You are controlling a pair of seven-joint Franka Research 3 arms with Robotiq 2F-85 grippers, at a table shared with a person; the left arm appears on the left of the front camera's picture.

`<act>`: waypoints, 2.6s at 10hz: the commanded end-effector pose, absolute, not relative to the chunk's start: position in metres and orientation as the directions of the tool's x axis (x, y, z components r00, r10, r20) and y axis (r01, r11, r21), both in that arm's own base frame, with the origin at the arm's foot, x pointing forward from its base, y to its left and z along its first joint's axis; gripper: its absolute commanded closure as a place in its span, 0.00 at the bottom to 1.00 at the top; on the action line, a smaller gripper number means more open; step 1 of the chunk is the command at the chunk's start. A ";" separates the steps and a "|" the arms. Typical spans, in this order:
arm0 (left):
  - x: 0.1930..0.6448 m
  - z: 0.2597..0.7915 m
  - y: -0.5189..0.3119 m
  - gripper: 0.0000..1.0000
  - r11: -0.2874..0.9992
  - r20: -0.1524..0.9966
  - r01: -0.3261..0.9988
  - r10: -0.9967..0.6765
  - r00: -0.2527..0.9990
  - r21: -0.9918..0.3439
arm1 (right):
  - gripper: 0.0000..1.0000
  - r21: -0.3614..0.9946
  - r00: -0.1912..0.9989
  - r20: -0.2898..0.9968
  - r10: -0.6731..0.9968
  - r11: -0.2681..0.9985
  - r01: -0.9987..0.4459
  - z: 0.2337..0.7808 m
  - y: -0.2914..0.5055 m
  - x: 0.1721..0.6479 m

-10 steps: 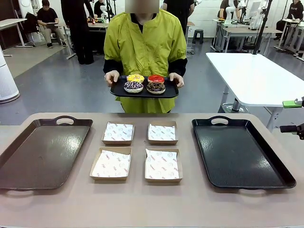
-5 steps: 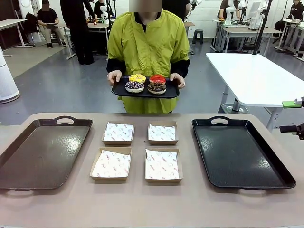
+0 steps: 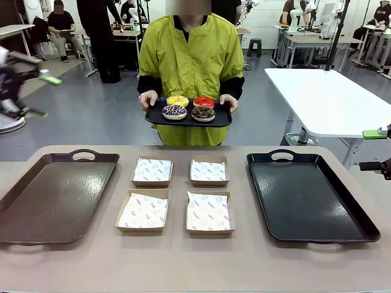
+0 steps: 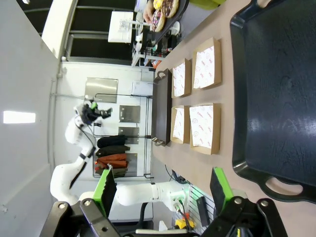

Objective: Individually package the donuts and arrange them on the tray.
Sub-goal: Pick up one Paper togo box.

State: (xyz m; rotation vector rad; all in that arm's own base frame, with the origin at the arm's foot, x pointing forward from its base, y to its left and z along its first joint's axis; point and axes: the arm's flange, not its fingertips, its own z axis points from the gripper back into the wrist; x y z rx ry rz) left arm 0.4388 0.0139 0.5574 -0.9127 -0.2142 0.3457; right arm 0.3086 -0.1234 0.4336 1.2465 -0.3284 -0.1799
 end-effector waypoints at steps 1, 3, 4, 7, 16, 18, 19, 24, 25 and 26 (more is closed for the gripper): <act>0.499 0.549 -0.024 0.00 0.772 0.038 -0.268 0.353 0.935 -0.576 | 0.00 0.955 0.938 0.146 -0.314 0.293 -0.050 0.434 -0.123 0.310; 0.558 0.531 -0.095 0.00 0.892 0.049 -0.264 0.302 0.952 -0.366 | 0.00 0.955 0.938 0.146 -0.314 0.293 -0.050 0.434 -0.123 0.310; 0.571 0.514 -0.122 0.00 0.929 0.063 -0.244 0.271 0.961 -0.279 | 0.00 0.955 0.938 0.146 -0.314 0.293 -0.050 0.434 -0.123 0.310; 0.610 0.457 -0.177 0.00 0.975 0.091 -0.210 0.216 0.972 -0.067 | 0.00 0.955 0.938 0.146 -0.314 0.293 -0.050 0.434 -0.123 0.310; 0.610 0.395 -0.227 0.00 0.992 0.067 -0.120 0.122 0.990 -0.044 | 0.00 0.955 0.938 0.146 -0.314 0.293 -0.050 0.434 -0.123 0.310; 0.610 0.393 -0.228 0.00 0.993 0.063 -0.112 0.114 0.991 -0.042 | 0.00 0.955 0.938 0.146 -0.314 0.293 -0.050 0.434 -0.123 0.310; 0.606 0.381 -0.218 0.00 0.997 0.044 -0.043 0.046 0.998 -0.066 | 0.00 0.955 0.938 0.146 -0.314 0.293 -0.050 0.434 -0.123 0.310; 0.590 0.343 -0.225 0.00 0.997 0.109 0.065 -0.061 0.992 -0.034 | 0.00 0.955 0.938 0.146 -0.314 0.293 -0.050 0.434 -0.123 0.310; 0.590 0.335 -0.227 0.00 0.997 0.103 0.073 -0.070 0.992 -0.023 | 0.00 0.955 0.938 0.146 -0.314 0.293 -0.050 0.434 -0.123 0.310; 0.588 0.327 -0.228 0.00 0.998 0.106 0.062 -0.060 0.993 -0.016 | 0.00 0.955 0.938 0.146 -0.314 0.293 -0.050 0.434 -0.123 0.310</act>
